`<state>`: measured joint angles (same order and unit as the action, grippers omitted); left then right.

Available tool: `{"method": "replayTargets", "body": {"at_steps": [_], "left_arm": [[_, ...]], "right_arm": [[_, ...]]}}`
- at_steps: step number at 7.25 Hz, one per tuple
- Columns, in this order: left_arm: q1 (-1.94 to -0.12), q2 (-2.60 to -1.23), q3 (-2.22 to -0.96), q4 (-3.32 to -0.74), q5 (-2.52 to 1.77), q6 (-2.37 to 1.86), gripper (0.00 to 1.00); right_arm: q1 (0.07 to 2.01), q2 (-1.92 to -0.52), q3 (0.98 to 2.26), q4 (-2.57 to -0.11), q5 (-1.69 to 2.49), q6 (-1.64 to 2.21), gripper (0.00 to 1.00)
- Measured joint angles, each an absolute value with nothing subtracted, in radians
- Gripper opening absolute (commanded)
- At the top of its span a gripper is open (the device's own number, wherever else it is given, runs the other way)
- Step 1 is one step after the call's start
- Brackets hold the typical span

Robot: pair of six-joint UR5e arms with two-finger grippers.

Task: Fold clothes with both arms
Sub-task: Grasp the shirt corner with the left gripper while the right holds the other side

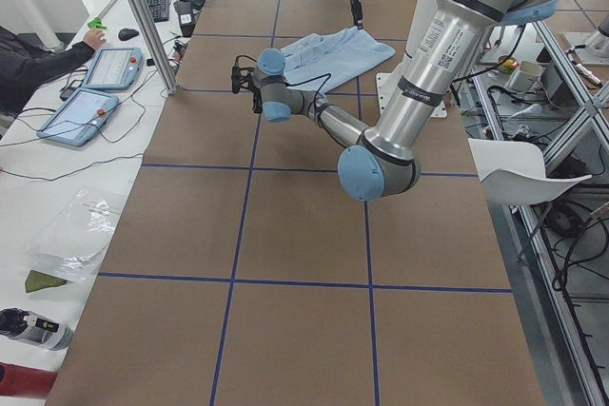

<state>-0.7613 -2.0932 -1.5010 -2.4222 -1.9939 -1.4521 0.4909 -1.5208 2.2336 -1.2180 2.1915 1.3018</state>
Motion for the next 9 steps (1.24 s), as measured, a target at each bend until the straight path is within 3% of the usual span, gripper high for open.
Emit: {"method": "replayTargets", "body": {"at_steps": [4,9], "left_arm": [[-0.572,-2.086,-1.566,-2.407,-1.909,-1.696,0.92],[-0.494,-2.142,-1.520,-2.314,-1.837,-1.734,0.83]], "right_arm": [[0.669,-1.471,2.229,-1.213,2.199,1.298,1.00],[0.687,-1.468,2.219,-1.213,2.188,1.299,1.00]]}}
